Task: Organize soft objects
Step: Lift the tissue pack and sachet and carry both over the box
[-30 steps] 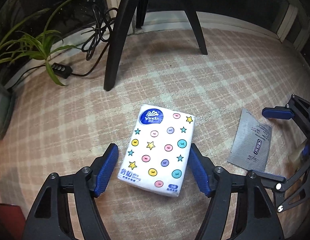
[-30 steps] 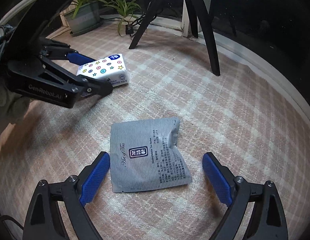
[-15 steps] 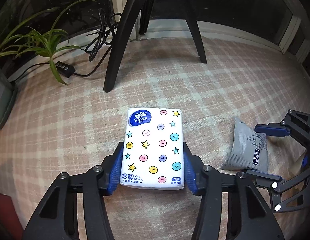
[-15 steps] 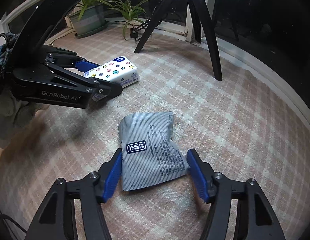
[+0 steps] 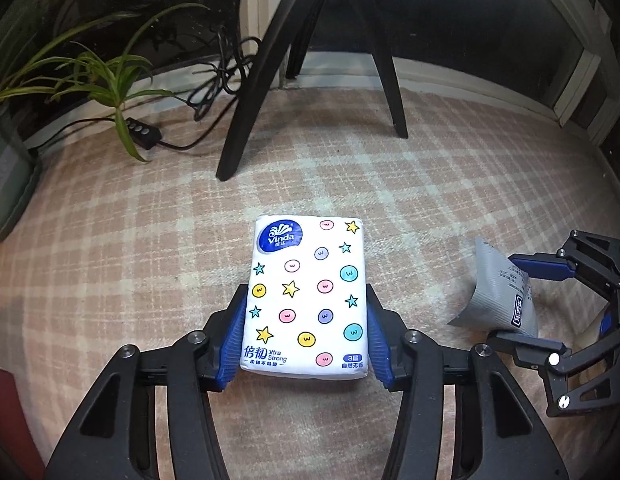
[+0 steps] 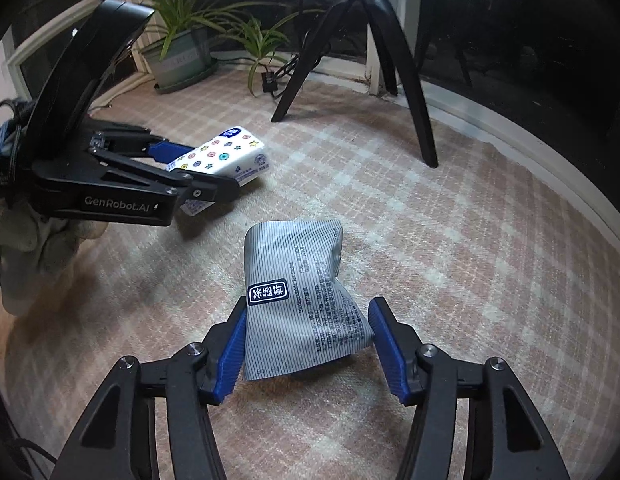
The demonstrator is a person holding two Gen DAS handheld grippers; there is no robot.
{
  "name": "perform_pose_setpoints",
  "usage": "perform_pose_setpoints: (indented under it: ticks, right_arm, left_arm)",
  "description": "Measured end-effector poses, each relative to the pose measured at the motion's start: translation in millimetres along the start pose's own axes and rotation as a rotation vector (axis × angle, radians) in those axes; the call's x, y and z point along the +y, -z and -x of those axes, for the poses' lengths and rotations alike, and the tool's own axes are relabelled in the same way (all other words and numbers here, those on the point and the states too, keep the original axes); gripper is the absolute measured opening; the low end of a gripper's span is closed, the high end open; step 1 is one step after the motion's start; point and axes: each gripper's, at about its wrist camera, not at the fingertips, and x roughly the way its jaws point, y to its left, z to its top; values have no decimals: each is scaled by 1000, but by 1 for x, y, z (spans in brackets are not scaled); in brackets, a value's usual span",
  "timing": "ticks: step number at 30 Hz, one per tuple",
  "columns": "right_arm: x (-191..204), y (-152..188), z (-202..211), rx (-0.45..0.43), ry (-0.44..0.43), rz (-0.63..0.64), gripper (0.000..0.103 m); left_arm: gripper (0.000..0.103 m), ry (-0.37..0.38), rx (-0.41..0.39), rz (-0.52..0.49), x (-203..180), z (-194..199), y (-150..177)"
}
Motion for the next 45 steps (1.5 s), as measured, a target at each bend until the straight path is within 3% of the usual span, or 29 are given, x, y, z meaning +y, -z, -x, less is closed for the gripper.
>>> perform_pose_setpoints:
  ticks: [10, 20, 32, 45]
  right_arm:
    - [7, -9, 33, -68, 9, -8, 54]
    - [40, -32, 80, -155, -10, 38, 54]
    - [134, -58, 127, -231, -77, 175, 54]
    - [238, -98, 123, -226, -188, 246, 54]
  left_arm:
    - [51, -9, -52, 32, -4, 47, 13]
    - [51, -91, -174, 24, -4, 134, 49]
    - [51, -155, -263, 138, 39, 244, 107]
    - [51, -286, -265, 282, 127, 306, 187]
